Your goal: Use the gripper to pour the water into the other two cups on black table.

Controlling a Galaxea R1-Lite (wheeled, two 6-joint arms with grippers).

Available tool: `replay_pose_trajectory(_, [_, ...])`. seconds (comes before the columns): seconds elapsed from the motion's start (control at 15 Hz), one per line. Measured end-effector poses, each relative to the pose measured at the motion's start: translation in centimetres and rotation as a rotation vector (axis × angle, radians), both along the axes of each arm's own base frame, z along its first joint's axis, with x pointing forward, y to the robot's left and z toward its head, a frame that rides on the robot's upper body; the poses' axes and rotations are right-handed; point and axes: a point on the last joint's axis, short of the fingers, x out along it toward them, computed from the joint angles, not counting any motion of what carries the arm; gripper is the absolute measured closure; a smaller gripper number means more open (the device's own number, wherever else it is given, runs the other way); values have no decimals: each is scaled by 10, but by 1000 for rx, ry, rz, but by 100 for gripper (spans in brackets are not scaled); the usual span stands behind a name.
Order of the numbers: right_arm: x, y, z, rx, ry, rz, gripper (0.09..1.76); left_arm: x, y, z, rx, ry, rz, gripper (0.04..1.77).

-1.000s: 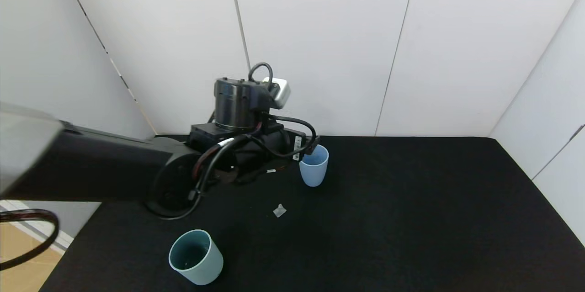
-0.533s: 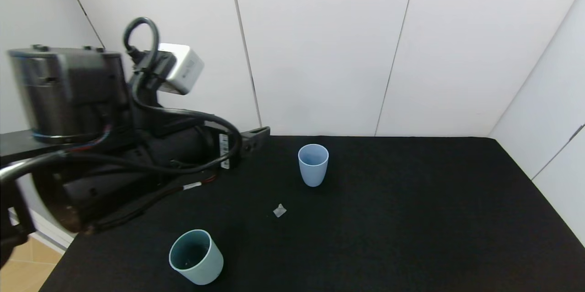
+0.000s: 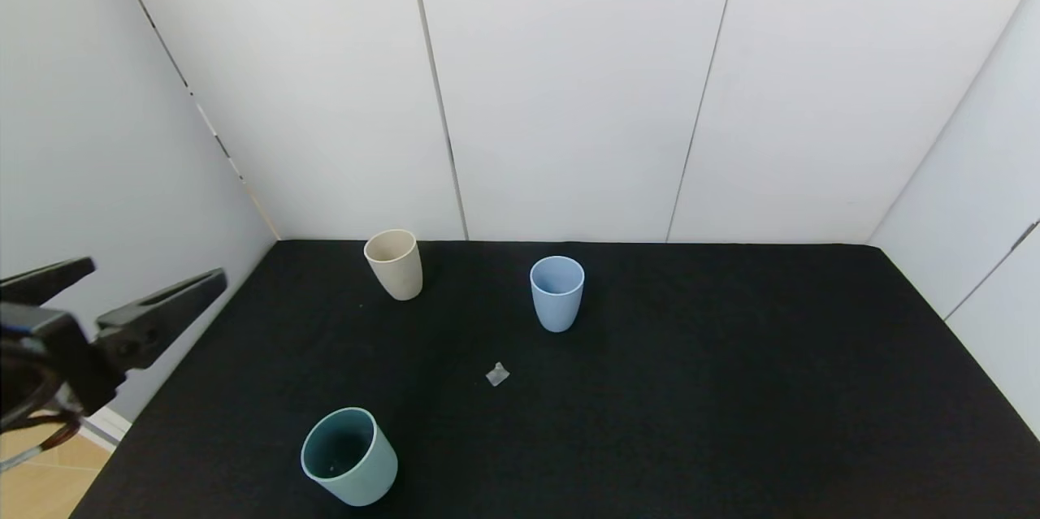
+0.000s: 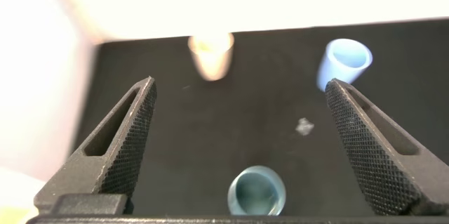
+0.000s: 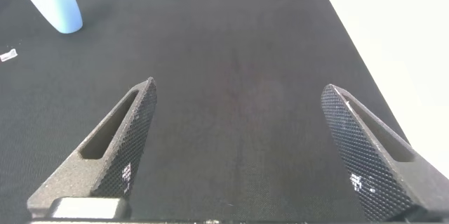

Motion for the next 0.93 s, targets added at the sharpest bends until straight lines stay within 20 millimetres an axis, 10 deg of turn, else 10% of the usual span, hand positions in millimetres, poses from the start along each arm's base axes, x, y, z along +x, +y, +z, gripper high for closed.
replay_pose_trajectory(0.47, [0,0,0,0,0,0,14,-106,35,-66,33,-39,135,10])
replay_pose_trajectory(0.93, [0,0,0,0,0,0,14,-134,33,-128,71,-52,98,9])
